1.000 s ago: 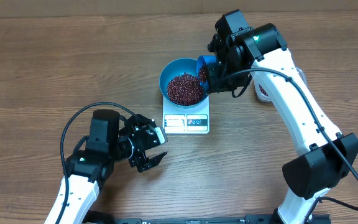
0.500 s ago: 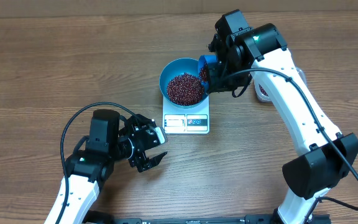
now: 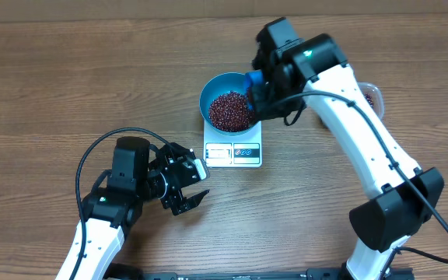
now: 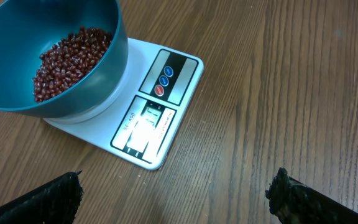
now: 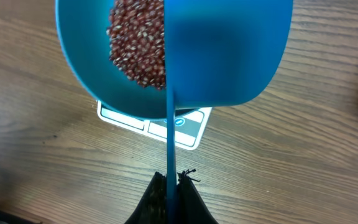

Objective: Scoop item into bowl and weigh 150g on scale
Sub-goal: 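Tilt the scoop with the right gripper to pour beans into bowl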

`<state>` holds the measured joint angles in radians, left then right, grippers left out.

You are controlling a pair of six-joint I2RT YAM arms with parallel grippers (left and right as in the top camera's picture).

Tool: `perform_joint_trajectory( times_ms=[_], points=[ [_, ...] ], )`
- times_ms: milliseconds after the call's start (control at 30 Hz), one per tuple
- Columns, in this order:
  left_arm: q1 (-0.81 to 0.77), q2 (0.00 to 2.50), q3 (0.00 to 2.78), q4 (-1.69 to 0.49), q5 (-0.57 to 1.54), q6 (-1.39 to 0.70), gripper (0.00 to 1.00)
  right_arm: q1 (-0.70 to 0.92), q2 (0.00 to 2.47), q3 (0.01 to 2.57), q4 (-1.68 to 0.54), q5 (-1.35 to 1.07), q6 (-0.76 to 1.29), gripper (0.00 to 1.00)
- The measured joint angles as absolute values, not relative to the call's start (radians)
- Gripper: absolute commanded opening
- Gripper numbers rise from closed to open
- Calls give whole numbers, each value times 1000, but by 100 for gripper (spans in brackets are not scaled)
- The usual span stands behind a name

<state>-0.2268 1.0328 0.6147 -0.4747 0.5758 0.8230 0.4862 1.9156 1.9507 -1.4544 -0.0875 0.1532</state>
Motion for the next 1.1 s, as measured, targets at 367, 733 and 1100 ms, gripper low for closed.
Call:
perform_joint_trajectory(
  times_ms=[367,733,1100],
  points=[
    [-227,1033,615,-475,576,823,99,525,1916,1951,-1438,-37,153,4],
    [-226,1033,615,-475,576,823,100,524,1916,1951,-1411,-167,153,4],
    [-227,1033,615,-475,576,823,99,524,1916,1951,-1416,-249,154,4]
  ],
)
